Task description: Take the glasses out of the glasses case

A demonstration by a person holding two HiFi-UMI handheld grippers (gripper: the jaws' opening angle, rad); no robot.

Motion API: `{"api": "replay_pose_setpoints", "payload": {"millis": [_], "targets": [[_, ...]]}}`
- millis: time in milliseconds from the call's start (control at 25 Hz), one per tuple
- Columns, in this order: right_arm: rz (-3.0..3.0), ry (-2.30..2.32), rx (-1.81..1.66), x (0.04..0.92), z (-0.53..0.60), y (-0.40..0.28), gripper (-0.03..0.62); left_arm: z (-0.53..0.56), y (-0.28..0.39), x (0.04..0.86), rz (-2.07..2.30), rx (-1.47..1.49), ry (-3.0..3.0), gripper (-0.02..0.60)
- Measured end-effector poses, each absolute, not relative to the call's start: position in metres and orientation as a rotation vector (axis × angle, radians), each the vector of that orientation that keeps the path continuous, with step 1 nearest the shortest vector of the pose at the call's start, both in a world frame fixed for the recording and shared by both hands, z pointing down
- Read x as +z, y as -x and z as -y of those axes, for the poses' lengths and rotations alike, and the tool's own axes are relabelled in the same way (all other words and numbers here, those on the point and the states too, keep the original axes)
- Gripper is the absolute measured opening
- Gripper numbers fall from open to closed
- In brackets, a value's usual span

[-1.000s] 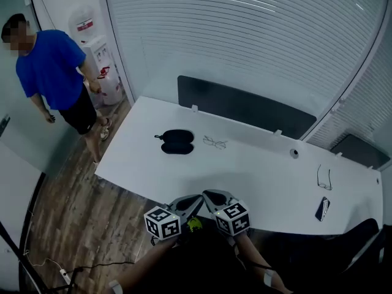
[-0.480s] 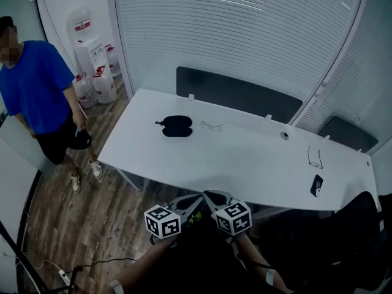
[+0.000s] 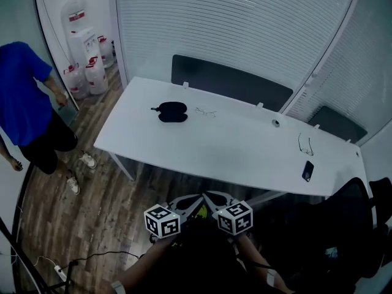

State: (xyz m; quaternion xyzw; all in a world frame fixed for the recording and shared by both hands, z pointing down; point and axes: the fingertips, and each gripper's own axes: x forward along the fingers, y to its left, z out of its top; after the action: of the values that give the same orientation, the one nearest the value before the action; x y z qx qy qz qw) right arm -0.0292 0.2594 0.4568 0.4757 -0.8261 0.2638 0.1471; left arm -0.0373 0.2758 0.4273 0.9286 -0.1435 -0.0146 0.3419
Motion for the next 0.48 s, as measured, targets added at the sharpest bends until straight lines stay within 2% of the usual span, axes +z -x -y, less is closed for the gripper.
{"api": "replay_pose_setpoints", "payload": {"millis": [480], "targets": [[2.452, -1.376, 0.728, 0.434, -0.25, 0.035, 0.015, -0.268, 0.043, 0.405, 0.398, -0.059, -2.477, 0.009]]}}
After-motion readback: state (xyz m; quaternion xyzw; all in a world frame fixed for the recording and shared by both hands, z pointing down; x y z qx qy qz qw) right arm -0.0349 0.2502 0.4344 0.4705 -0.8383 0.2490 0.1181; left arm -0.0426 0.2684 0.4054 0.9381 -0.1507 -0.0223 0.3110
